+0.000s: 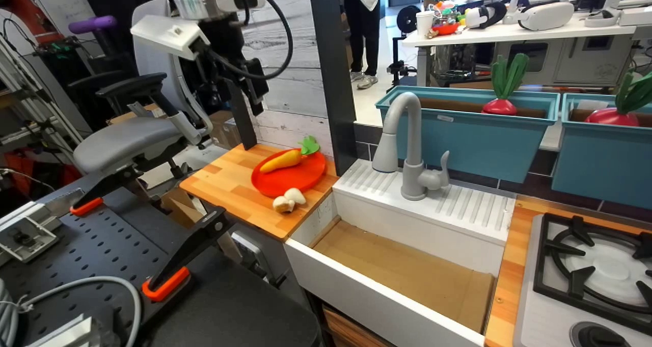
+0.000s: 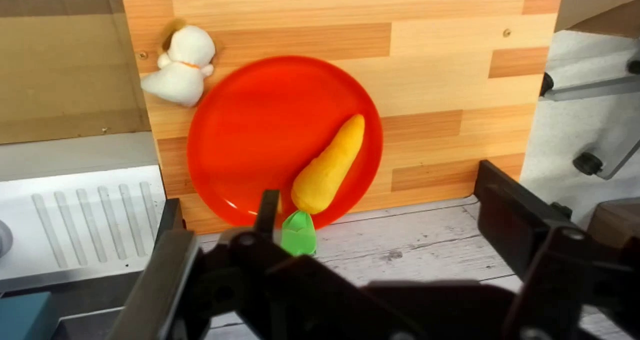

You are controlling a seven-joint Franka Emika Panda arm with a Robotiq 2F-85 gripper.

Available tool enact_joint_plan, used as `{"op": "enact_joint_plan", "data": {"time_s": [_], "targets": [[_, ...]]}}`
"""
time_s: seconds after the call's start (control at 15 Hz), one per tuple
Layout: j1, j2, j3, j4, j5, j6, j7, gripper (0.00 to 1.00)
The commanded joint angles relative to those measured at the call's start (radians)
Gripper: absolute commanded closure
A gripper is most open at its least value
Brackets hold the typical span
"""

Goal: Remove the carrot plush toy from the red plate and put it on the table

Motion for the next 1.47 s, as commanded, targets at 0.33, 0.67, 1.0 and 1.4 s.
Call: {"op": "enact_joint_plan", "data": {"time_s": [0.33, 0.67, 1.0, 1.4], "targets": [[-0.01, 0.33, 0.006, 0.28, -0.118, -0.017, 0.194, 0.0], [-0.008, 0.437, 0.019, 0.377, -0.162, -0.017, 0.256, 0.0], [0.001, 0.511, 0.01, 0.458, -0.172, -0.023, 0.291, 0.0], [0.003, 0.559, 0.007, 0.521, -0.18, -0.04, 0.315, 0.13]]}}
